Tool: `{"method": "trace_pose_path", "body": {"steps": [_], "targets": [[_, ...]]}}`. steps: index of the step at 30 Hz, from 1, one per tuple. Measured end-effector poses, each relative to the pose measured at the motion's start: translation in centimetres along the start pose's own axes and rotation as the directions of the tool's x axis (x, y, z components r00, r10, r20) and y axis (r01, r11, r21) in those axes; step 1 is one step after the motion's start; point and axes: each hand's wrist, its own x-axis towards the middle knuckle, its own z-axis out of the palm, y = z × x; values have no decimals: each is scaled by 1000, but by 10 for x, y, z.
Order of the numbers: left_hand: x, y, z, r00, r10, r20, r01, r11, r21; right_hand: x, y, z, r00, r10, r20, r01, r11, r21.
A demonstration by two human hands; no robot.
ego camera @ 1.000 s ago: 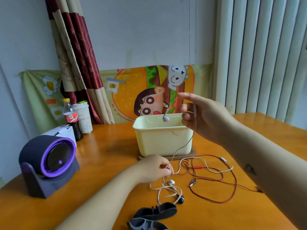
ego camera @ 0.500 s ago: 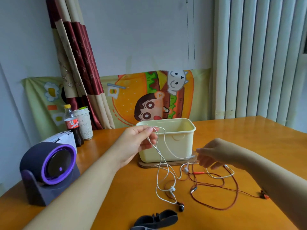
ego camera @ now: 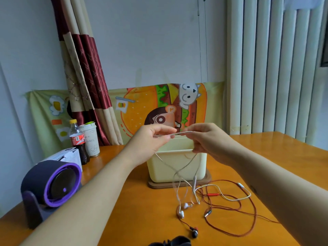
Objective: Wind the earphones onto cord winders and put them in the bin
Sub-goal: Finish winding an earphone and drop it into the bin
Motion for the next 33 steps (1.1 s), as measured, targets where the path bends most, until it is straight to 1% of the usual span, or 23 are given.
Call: {"method": "trace_pose_path", "body": {"steps": [2,4,5,6,7,9,11,12,15,17,18,20,22,25,27,28,30,32,33], "targets": [[1,-10,-6,997,-9,-83,23,985,168,2,7,-6,995,12,-95,-19,997,-69],[1,-22,-11,979,-36,-200,94,953,287,4,20,-16,979,38,-199,-56,995,-86],[1,-29,-16,961,-52,-272,138,942,305,5,26,-21,966,67,-250,-84,995,-55],[1,-37,-20,937,-84,-338,184,944,274,7,32,-27,950,108,-292,-114,993,-5],[0,-46,-25,910,-145,-388,234,953,191,7,38,-33,932,157,-326,-148,988,55],[0,-61,-36,848,-298,-437,310,950,-46,5,47,-43,901,245,-358,-201,967,157],[-1,-72,-44,793,-447,-413,377,894,-242,3,53,-50,882,312,-353,-249,945,214],[-1,-77,-47,776,-500,-383,391,859,-330,3,55,-52,881,335,-334,-272,936,223],[-4,-82,-49,748,-603,-278,389,738,-552,3,54,-52,892,355,-282,-302,929,213],[-7,-85,-50,722,-638,-268,372,684,-627,5,51,-53,893,351,-281,-295,929,222],[-8,-88,-51,708,-652,-273,377,675,-634,6,50,-54,892,351,-285,-296,930,219],[-11,-92,-52,693,-668,-273,425,684,-592,7,50,-57,889,356,-287,-310,931,195],[-13,-95,-52,697,-678,-232,476,680,-558,8,48,-60,894,365,-260,-323,927,191],[-14,-94,-53,688,-709,-153,505,620,-600,8,43,-62,902,383,-202,-332,911,244],[-15,-95,-50,673,-727,-135,526,599,-604,6,41,-61,907,392,-154,-345,901,264],[-15,-95,-48,657,-740,-143,562,607,-562,6,40,-59,910,400,-112,-363,897,253],[-15,-97,-41,624,-760,-181,665,638,-388,2,39,-50,902,430,22,-427,886,179],[-16,-100,-33,609,-766,-206,735,642,-217,-2,39,-35,873,459,166,-476,875,85],[-18,-101,-29,606,-770,-201,754,636,-163,-4,39,-28,864,454,219,-480,874,78]]}}
